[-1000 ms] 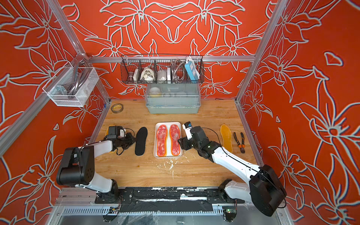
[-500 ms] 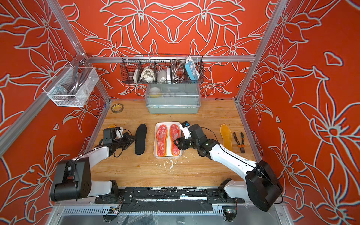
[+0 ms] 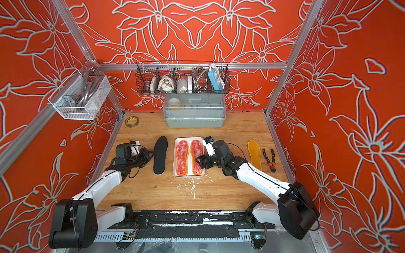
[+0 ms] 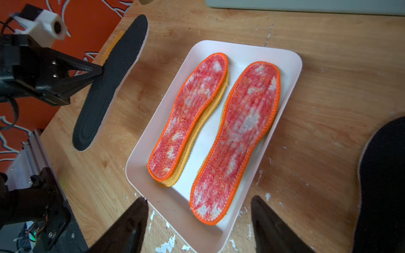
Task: Put the insoles into the storage box
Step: Place the insole in the storage box.
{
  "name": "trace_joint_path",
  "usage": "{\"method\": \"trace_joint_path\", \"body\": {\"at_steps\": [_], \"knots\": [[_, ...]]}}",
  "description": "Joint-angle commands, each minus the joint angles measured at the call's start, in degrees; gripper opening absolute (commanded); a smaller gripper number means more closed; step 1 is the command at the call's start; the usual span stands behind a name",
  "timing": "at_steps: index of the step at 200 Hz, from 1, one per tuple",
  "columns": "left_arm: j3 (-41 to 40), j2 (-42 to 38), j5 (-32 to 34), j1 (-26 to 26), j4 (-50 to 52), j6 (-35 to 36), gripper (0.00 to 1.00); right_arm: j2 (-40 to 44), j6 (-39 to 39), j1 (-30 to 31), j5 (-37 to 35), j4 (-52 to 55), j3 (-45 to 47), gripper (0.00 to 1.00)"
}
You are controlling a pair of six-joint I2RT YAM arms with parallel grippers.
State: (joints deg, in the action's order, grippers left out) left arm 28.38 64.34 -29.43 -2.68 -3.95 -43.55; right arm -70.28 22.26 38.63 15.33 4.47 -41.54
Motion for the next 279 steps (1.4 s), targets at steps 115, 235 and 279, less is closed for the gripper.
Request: {"method": "trace_joint_path", "body": {"at_steps": [115, 235, 279], "knots": [[4.1, 7.0, 19.4, 20.6, -8.8, -8.7, 0.0, 18.2, -5.0, 0.3, -15.3, -4.8, 15.8, 0.89], [5.7, 17.1, 27.5, 27.4, -12.8, -10.2, 0.0, 19.1, -5.0, 0.3, -15.6, -5.9, 17.1, 0.89], [6.2, 20.0, 27.3, 27.7, -13.8, -10.4, 0.0, 18.6, -5.0, 0.3, -15.5, -6.0, 16.9, 0.89]]}}
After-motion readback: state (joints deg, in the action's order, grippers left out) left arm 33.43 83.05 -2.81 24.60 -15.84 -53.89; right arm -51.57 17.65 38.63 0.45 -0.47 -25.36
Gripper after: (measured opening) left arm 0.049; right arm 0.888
